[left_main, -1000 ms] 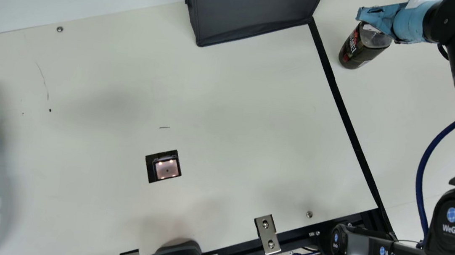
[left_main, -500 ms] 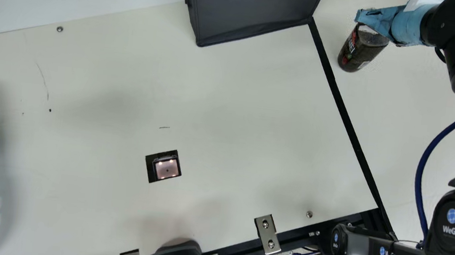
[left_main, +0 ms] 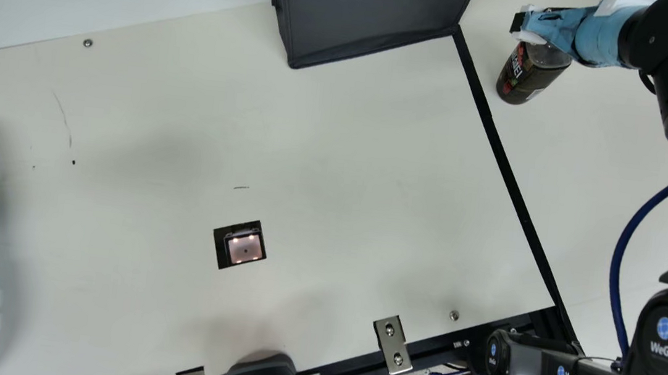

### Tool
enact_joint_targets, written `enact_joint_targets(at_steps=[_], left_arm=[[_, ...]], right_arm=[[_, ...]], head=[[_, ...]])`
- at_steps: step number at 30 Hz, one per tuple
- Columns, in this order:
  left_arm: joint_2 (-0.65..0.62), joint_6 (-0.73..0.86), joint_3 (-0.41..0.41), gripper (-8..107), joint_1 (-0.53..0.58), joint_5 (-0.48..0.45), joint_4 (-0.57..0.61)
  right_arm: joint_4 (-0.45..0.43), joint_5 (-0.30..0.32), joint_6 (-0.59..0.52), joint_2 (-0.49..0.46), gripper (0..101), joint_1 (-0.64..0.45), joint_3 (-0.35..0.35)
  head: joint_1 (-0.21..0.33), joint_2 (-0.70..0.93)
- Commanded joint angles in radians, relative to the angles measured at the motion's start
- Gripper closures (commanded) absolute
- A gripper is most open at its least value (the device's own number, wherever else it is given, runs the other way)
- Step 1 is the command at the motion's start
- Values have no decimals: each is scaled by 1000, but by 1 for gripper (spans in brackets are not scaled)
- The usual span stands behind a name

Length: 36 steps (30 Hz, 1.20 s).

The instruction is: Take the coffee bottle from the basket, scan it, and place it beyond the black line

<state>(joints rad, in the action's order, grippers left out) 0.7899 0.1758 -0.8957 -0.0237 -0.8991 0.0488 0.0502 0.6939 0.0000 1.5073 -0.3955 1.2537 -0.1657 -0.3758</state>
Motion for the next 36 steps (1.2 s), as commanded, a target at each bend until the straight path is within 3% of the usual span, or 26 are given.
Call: enact_joint_targets(at_steps=[1, 22, 36], left_arm=[[0, 0, 0, 9, 0, 0, 0], [0, 0, 0, 9, 0, 0, 0], [0, 0, 0, 9, 0, 0, 0]], right_arm=[[6, 1, -3, -10, 10, 2, 2], [97, 31, -69, -178, 10, 95, -9], [91, 62, -39, -261, 10, 227, -27]], head=[[27, -1], [27, -1], [27, -1]])
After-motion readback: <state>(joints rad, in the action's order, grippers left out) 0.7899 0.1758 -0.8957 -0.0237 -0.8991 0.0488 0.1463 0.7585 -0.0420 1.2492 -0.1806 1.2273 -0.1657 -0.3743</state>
